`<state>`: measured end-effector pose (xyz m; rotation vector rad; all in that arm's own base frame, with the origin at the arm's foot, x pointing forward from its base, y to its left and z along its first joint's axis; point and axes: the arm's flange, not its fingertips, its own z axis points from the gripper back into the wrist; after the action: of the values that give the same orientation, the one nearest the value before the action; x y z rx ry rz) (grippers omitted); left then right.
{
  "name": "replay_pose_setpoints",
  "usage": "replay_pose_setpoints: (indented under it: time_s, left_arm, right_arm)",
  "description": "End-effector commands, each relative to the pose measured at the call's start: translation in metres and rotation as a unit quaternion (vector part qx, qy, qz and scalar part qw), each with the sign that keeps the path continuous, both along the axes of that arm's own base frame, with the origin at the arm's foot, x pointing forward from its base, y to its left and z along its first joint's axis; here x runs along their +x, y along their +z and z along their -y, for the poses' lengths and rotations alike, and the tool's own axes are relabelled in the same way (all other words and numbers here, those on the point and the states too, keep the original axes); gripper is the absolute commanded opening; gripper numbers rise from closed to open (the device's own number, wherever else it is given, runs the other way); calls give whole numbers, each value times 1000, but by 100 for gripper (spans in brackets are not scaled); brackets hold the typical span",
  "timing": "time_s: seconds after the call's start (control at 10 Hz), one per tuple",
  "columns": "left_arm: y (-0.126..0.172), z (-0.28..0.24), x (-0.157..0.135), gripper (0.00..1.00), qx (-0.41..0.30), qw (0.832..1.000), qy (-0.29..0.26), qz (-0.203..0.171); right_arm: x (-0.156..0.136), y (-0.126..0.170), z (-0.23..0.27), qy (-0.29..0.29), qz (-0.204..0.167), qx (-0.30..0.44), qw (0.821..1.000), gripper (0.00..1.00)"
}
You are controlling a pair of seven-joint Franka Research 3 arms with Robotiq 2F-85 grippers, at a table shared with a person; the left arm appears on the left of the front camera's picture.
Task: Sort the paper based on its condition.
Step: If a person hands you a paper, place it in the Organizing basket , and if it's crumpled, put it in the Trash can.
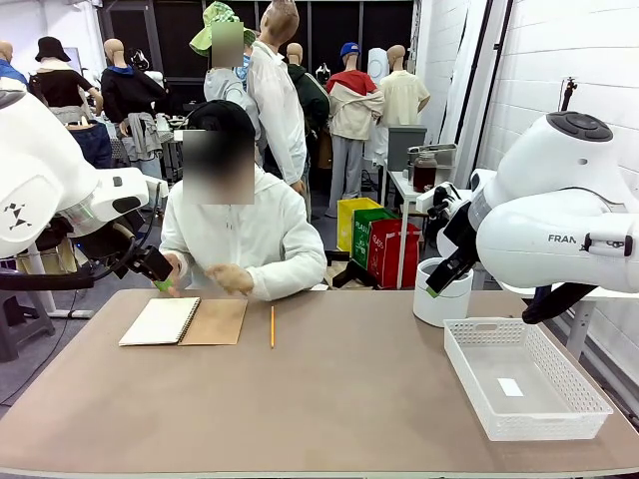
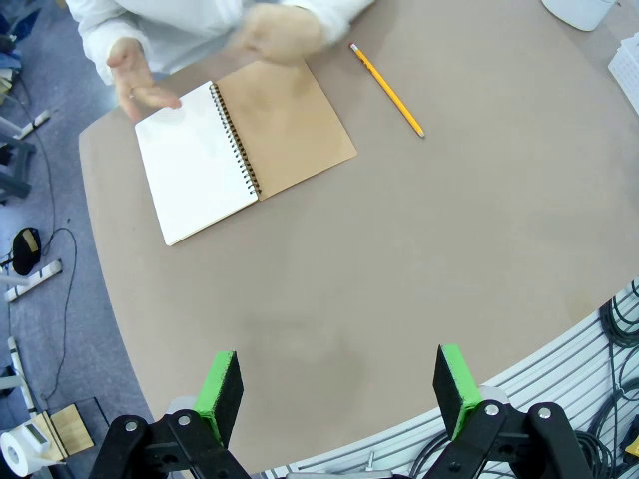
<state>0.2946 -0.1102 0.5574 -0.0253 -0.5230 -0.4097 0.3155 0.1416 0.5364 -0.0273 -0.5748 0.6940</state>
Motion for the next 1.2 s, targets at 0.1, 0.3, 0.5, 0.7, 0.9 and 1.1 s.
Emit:
replay_pose_setpoints:
  time_s: [0.1,0.3,0.5,0.7,0.9,1.1]
  left_arm:
    - [1,0,0,100,0,1000,-1,1]
    - [1,0,0,100,0,1000,-1,1]
    - [1,0,0,100,0,1000,-1,1]
    - [1,0,0,100,0,1000,-1,1]
    - [1,0,0,100,0,1000,-1,1]
    - [1,0,0,100,0,1000,-1,1]
  right_arm:
    - [0,0,0,0,0,0,1000,100]
    - [0,0,0,0,0,0,1000,100]
    - [0,0,0,0,0,0,1000,100]
    - [0,0,0,0,0,0,1000,100]
    - [0,0,0,0,0,0,1000,100]
    - [0,0,0,0,0,0,1000,100]
